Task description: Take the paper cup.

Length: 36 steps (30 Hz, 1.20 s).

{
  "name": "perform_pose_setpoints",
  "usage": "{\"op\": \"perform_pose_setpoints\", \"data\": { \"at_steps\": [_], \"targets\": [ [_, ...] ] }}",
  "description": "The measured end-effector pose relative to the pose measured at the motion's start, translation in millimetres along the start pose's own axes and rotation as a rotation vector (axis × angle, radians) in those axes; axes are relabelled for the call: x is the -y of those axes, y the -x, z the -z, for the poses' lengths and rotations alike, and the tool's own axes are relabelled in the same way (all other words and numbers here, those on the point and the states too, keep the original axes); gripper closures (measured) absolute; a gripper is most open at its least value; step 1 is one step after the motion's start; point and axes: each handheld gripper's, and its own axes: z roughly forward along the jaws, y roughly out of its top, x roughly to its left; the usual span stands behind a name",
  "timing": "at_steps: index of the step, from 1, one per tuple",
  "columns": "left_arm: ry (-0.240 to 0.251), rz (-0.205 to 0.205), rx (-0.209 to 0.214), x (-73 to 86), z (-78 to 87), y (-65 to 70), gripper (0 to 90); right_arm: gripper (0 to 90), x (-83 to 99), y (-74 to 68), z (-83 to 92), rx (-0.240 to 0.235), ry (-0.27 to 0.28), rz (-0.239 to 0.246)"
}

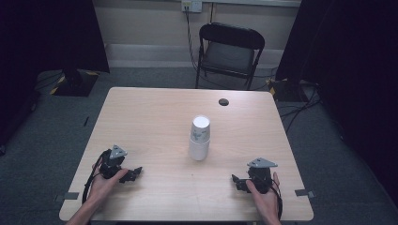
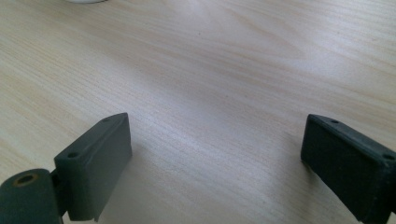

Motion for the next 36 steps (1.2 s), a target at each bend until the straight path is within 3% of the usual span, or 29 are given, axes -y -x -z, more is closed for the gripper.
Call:
{"op": "perform_pose_setpoints", "data": {
  "at_steps": [11,17,24,29,33,34,36],
  "targets": [
    [0.004,-0.004,-0.006,-4.3,2.8,0.6,15.8,8.7,-0.2,-0.2,0.0,0.007,0.002,0.001],
    [-0.007,-0.039,0.039,-5.5,6.0,7.0,17.0,8.8,0.6,-0.6,0.8,0.012,0.003,-0.007],
    [0.042,-0.069,0.1,-10.6,15.3,13.2,22.5,8.8,-0.1,-0.6,0.0,0.017,0.002,-0.009],
    [0.053,-0.07,0.112,-18.2,17.7,19.0,24.4,8.8,-0.3,-0.6,-0.3,0.015,0.004,-0.006],
    [0.11,-0.084,0.128,-29.5,24.1,30.8,24.5,8.8,-0.4,-0.5,-0.3,0.014,0.004,-0.007],
    [0.134,-0.068,0.13,-31.8,25.5,35.3,24.5,8.9,-0.4,-0.5,-0.4,0.014,0.004,-0.007],
    [0.147,-0.074,0.162,-37.0,27.6,44.3,24.5,8.9,-0.4,-0.6,-0.4,0.013,0.004,-0.007]
  ]
}}
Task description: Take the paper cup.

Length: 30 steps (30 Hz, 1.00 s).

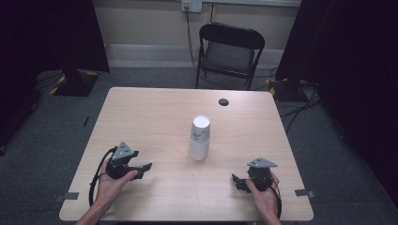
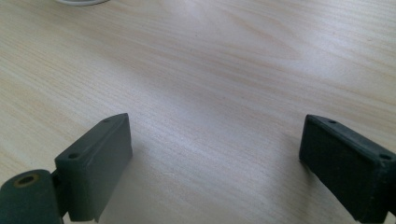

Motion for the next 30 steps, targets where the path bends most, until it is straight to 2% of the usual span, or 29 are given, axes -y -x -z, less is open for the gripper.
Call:
{"op": "perform_pose_setpoints", "data": {
  "at_steps": [2,3,5,8,12,15,16,17,18,19,20,21,24,28,30],
  "targets": [
    [0.009,-0.025,0.015,-4.6,-1.6,9.4,24.4,8.9,0.0,0.0,0.0,0.0,0.0,0.0],
    [0.007,-0.033,0.036,-8.1,-2.5,13.5,24.5,8.8,0.0,0.1,0.0,0.001,0.0,0.0],
    [0.033,-0.03,0.055,-12.6,-2.2,18.0,24.5,8.9,0.0,0.0,0.0,0.0,0.0,0.0],
    [0.049,-0.064,0.066,-22.1,-2.9,22.7,26.6,8.9,0.0,0.0,0.0,0.001,0.0,0.0],
    [0.075,-0.07,0.098,-32.8,-6.1,30.0,26.7,8.9,0.0,0.0,0.0,0.001,0.0,0.0],
    [0.09,-0.085,0.107,-38.2,-8.7,31.6,26.7,8.9,0.0,-0.1,0.0,0.001,0.0,0.0],
    [0.095,-0.131,0.116,-41.7,-12.5,31.5,26.6,8.9,0.0,-0.2,0.1,0.001,0.0,0.0],
    [0.095,-0.131,0.116,-41.7,-12.5,31.5,26.3,8.9,0.0,-0.2,0.1,0.001,0.0,0.0],
    [0.095,-0.153,0.097,-43.6,-14.1,31.0,26.3,9.0,0.0,-0.2,0.1,0.001,0.0,0.001],
    [0.103,-0.139,0.106,-44.4,-14.8,30.5,24.5,8.9,0.0,-0.2,0.1,0.001,0.0,0.001],
    [0.123,-0.114,0.137,-46.4,-15.7,29.1,23.5,9.0,0.0,-0.1,0.1,0.001,0.0,0.0],
    [0.129,-0.107,0.146,-47.9,-16.1,29.0,23.3,9.0,0.0,-0.1,0.1,0.001,0.0,0.0],
    [0.157,-0.111,0.134,-56.0,-19.5,30.1,20.1,9.0,0.0,-0.1,0.1,0.001,0.0,0.0],
    [0.161,-0.111,0.145,-61.8,-21.3,33.3,18.6,9.0,0.0,-0.1,0.0,0.001,0.0,0.001],
    [0.195,-0.104,0.145,-68.5,-21.5,36.6,18.7,9.0,0.0,-0.1,0.1,0.001,0.0,0.0]
  ]
}}
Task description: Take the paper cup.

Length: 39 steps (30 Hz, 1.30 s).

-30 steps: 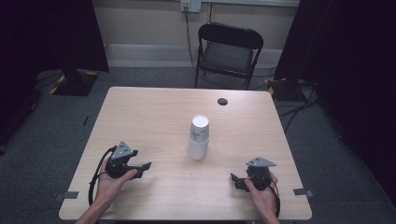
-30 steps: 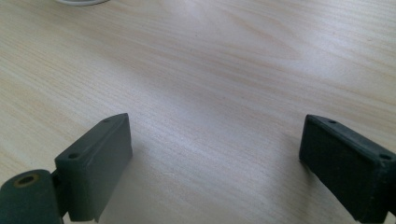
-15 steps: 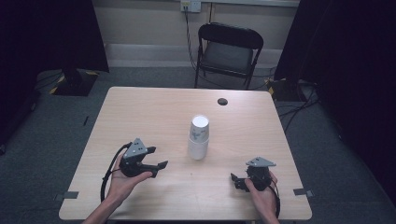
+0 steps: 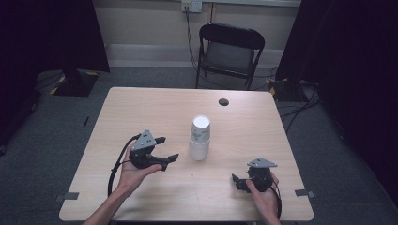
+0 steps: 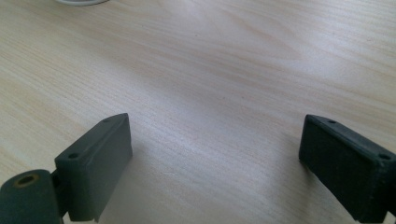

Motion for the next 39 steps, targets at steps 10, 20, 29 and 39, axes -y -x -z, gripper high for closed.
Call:
{"op": "perform_pose_setpoints", "data": {
  "at_steps": [10,20,29,39],
  "targets": [
    [0.011,-0.019,0.024,-20.2,-21.0,1.6,18.7,9.0,0.0,0.0,0.0,0.0,0.0,0.0],
    [0.056,-0.016,0.03,-44.9,-37.2,-3.9,15.6,9.0,0.0,0.0,0.0,0.0,0.0,0.0],
    [0.064,-0.029,0.033,-60.3,-61.7,10.0,17.7,9.0,0.0,0.1,0.0,0.0,0.0,0.0],
    [0.057,-0.057,0.041,-69.6,-84.3,3.7,15.8,9.0,-0.2,0.0,-0.2,0.0,0.0,0.0]
  ]
}}
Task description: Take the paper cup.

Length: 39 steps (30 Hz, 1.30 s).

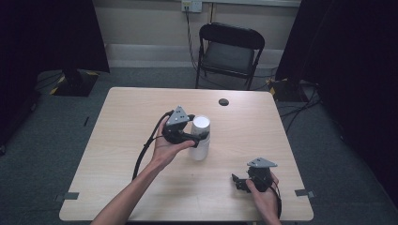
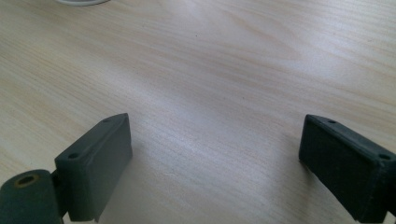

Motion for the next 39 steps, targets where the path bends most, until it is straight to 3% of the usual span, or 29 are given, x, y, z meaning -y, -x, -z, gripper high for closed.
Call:
{"op": "perform_pose_setpoints", "data": {
  "at_steps": [2,5,7,15,19,24,39],
  "targets": [
    [0.0,-0.006,0.002,0.3,-4.5,-2.3,16.3,9.0,0.0,0.0,0.0,0.0,0.0,0.0],
    [-0.015,0.029,0.009,3.5,-10.7,-9.2,18.6,9.0,0.0,-0.1,0.0,0.0,0.0,0.0],
    [-0.026,0.03,0.014,5.0,-12.1,-10.2,18.6,9.0,0.0,-0.1,0.0,0.0,0.0,0.0],
    [-0.034,0.029,0.012,6.7,-18.2,-7.0,21.8,9.0,0.0,0.0,0.0,0.0,0.0,0.0],
    [-0.027,0.006,-0.004,4.8,-17.4,-4.5,30.6,9.0,0.0,0.0,0.0,0.0,0.0,0.001],
    [-0.029,0.032,-0.001,4.2,-17.7,-5.6,31.1,9.0,0.0,0.0,0.0,0.0,0.0,0.0],
    [-0.017,0.001,-0.007,-9.1,-4.6,-3.4,31.1,9.0,0.0,0.0,0.0,0.0,0.0,0.0]
  ]
}}
